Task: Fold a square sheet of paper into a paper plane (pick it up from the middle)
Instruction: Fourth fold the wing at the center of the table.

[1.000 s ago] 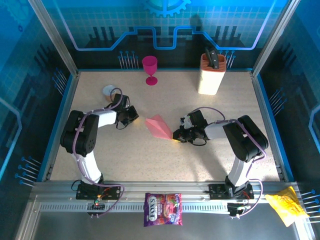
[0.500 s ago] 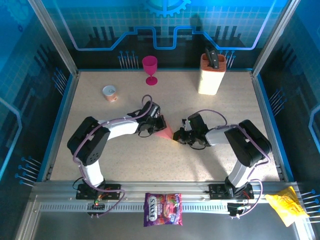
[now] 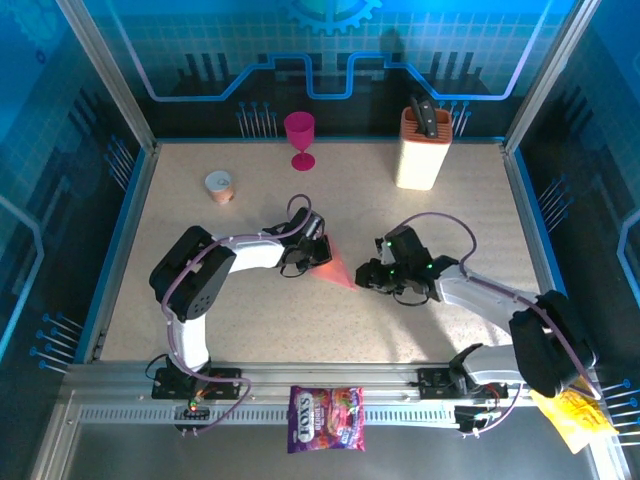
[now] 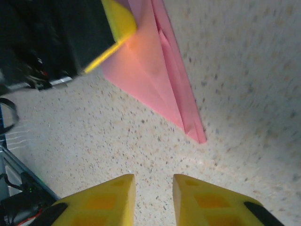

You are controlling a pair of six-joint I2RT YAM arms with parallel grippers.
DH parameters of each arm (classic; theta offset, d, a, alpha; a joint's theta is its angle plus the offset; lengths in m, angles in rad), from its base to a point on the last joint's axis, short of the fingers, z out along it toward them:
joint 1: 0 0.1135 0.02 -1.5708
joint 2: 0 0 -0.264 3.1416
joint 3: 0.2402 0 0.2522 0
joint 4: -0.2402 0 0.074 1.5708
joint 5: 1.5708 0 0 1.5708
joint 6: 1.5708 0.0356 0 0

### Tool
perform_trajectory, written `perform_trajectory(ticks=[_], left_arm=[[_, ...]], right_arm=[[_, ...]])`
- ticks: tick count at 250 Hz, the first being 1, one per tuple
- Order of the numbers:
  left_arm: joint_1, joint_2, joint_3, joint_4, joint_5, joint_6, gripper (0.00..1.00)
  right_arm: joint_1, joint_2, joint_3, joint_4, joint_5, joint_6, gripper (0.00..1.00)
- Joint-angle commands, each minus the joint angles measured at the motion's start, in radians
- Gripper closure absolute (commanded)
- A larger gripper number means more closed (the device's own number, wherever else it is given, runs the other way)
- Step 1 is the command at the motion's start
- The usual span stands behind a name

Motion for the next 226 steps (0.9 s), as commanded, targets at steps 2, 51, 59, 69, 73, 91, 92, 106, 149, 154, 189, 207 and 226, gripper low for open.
perform_trajectory(ticks=[2, 51, 59, 69, 73, 91, 92, 106, 149, 154, 189, 207, 226], left_arm=[[0.004, 0.028, -0.010, -0.051, -0.004, 0.056, 1.00], [0.002, 0.037, -0.008, -0.060, 0.024, 0.092, 1.00], [-0.001, 0.036, -0.010, -0.060, 0.028, 0.097, 1.00], [0.002, 0.035, -0.012, -0.059, 0.031, 0.101, 1.00], [0.002, 0.034, -0.013, -0.059, 0.032, 0.101, 1.00], [0.003, 0.033, -0.017, -0.057, 0.035, 0.106, 1.00], [0.003, 0.033, -0.017, -0.056, 0.035, 0.105, 1.00], [0.003, 0.035, -0.017, -0.056, 0.041, 0.107, 1.00], [0.004, 0.038, -0.027, -0.043, 0.046, 0.112, 1.00], [0.002, 0.038, -0.028, -0.040, 0.047, 0.112, 1.00], [0.003, 0.044, -0.034, -0.035, 0.050, 0.114, 1.00], [0.003, 0.045, -0.036, -0.028, 0.052, 0.112, 1.00], [0.004, 0.045, -0.038, -0.026, 0.052, 0.112, 1.00]], right_arm=[[-0.057, 0.025, -0.001, -0.083, -0.020, -0.097, 0.71], [-0.072, 0.120, 0.003, 0.020, -0.070, -0.115, 0.69], [-0.072, 0.139, 0.002, 0.034, -0.074, -0.112, 0.69], [-0.070, 0.159, 0.004, 0.050, -0.081, -0.109, 0.69], [-0.071, 0.166, 0.003, 0.058, -0.084, -0.107, 0.69], [-0.065, 0.195, 0.006, 0.077, -0.084, -0.101, 0.70], [-0.065, 0.195, 0.006, 0.077, -0.084, -0.101, 0.70], [-0.058, 0.216, 0.011, 0.088, -0.084, -0.096, 0.70], [-0.030, 0.270, 0.035, 0.105, -0.073, -0.085, 0.70], [-0.027, 0.277, 0.039, 0.109, -0.072, -0.083, 0.70], [-0.002, 0.319, 0.072, 0.121, -0.072, -0.075, 0.72], [0.012, 0.329, 0.088, 0.120, -0.068, -0.070, 0.74], [0.024, 0.335, 0.100, 0.118, -0.065, -0.067, 0.77]])
